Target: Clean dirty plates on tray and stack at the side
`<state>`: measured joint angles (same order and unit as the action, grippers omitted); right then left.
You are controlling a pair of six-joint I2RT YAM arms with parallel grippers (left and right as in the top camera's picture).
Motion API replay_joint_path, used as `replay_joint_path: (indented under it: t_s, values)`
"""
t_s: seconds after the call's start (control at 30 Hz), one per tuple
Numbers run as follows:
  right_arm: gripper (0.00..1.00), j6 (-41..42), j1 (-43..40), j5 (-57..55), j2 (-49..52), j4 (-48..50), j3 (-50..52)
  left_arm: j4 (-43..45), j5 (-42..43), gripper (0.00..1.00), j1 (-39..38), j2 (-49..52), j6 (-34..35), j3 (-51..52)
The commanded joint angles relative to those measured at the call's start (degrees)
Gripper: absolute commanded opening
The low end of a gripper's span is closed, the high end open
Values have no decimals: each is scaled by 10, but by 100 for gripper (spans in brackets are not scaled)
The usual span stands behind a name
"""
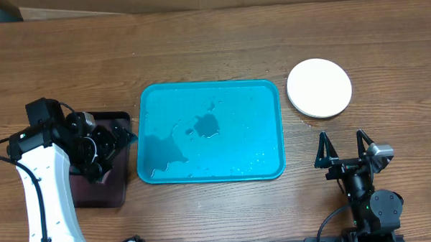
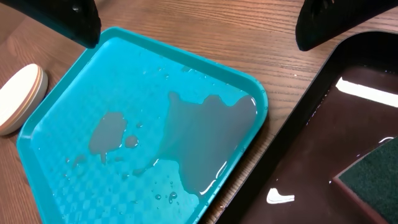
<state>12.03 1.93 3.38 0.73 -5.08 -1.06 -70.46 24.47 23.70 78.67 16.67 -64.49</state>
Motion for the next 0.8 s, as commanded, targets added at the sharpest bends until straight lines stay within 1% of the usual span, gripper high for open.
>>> replay_joint_path:
  t_s: [0.0, 0.4, 0.63, 0.77]
  values:
    - [100, 4, -3, -8, -6, 4, 6, 0, 4, 100, -2, 3, -9, 2]
    - [100, -6, -2, -19, -6, 2, 6, 0, 4, 100, -2, 3, -9, 2]
    - [100, -129, -2, -25, -6, 1, 6, 0, 4, 100, -2, 3, -9, 2]
    - [100, -157, -4, -27, -6, 1, 6, 0, 4, 100, -2, 3, -9, 2]
